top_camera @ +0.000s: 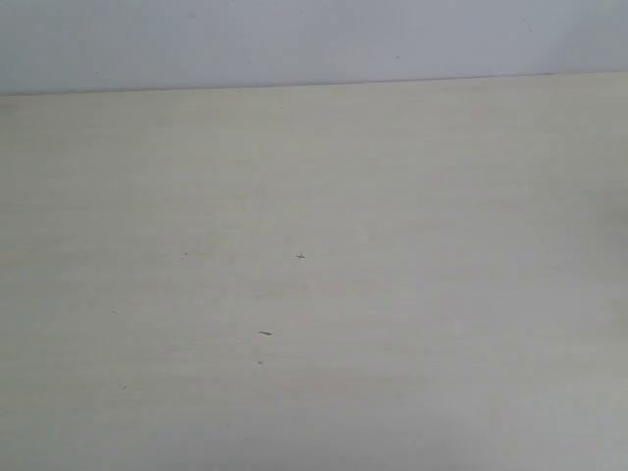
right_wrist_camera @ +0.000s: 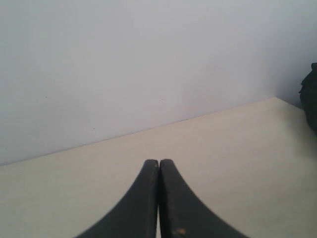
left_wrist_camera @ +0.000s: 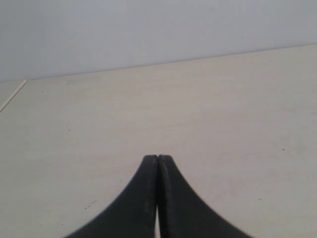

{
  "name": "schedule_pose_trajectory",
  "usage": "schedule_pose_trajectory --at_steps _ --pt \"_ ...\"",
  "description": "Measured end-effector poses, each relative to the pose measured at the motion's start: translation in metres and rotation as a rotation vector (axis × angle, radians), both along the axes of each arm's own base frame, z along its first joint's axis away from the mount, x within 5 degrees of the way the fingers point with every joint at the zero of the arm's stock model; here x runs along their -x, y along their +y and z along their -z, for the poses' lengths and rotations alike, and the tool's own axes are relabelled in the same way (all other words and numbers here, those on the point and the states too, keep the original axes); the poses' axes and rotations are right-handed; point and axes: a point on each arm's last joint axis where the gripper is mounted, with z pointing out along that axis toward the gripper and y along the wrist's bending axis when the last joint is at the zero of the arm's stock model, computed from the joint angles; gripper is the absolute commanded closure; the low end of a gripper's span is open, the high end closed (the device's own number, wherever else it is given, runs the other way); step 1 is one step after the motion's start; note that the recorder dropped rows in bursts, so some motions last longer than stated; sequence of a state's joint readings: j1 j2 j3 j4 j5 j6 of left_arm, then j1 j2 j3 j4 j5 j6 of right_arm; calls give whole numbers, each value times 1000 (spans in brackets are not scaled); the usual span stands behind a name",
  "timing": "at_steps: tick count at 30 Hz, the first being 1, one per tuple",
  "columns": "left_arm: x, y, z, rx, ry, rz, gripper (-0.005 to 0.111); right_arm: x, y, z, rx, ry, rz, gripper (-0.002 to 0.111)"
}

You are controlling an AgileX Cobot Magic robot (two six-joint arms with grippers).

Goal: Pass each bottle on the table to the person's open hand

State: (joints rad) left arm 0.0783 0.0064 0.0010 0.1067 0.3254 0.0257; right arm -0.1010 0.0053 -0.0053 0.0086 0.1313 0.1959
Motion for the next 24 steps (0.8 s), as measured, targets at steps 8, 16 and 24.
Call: schedule_pose_trajectory --at_steps 8,16,24 --pt "0 0 0 0 0 0 106 0 0 0 131 16 -6 108" --pt "0 0 0 0 0 0 106 0 0 0 131 17 -6 108" --pt "0 0 0 0 0 0 106 0 0 0 131 17 -6 108"
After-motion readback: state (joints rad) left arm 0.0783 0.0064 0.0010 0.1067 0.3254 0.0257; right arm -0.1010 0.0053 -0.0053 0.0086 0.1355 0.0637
